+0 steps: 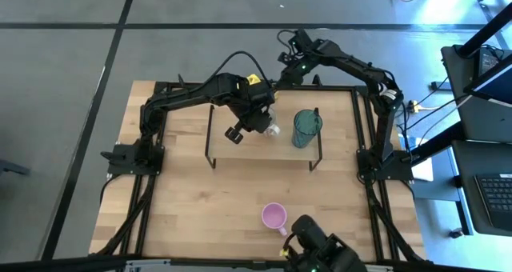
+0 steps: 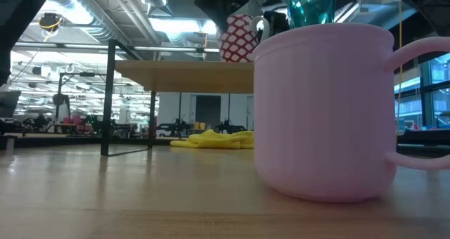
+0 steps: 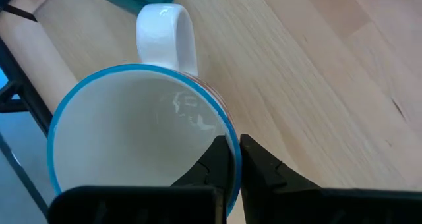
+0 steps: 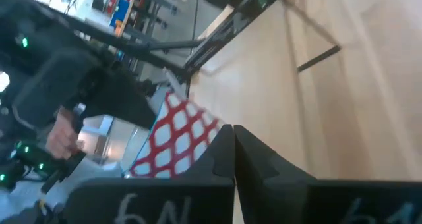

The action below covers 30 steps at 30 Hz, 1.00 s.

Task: Stack small to large cups/mugs on shelf
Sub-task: Put the red mug on the shelf

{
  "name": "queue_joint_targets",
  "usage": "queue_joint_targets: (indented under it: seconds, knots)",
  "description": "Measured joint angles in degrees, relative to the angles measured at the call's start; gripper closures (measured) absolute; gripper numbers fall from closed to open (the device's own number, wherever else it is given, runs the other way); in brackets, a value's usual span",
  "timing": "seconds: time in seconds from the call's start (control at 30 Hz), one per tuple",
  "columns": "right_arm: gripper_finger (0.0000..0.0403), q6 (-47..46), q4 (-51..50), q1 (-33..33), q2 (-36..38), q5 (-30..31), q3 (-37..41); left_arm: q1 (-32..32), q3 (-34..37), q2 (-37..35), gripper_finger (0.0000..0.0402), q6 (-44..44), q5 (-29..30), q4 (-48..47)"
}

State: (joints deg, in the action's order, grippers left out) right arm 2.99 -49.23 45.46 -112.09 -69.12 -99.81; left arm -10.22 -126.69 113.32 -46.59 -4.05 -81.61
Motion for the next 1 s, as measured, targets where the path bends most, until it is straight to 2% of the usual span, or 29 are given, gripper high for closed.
queue_joint_targets:
  seconds: [0.43, 1.0]
  knots:
    - [0.0402, 0.54, -0.31, -6.65, 0.0, 2.43, 0.0, -0.02, 0.0, 0.0, 0.0391, -0.02, 0.08, 0.03]
    - [0.0402, 0.97, -0.59, -7.51, 0.02, 3.58, 0.0, 0.0, 0.0, -0.02, 0.0387, 0.16, 0.08, 0.03]
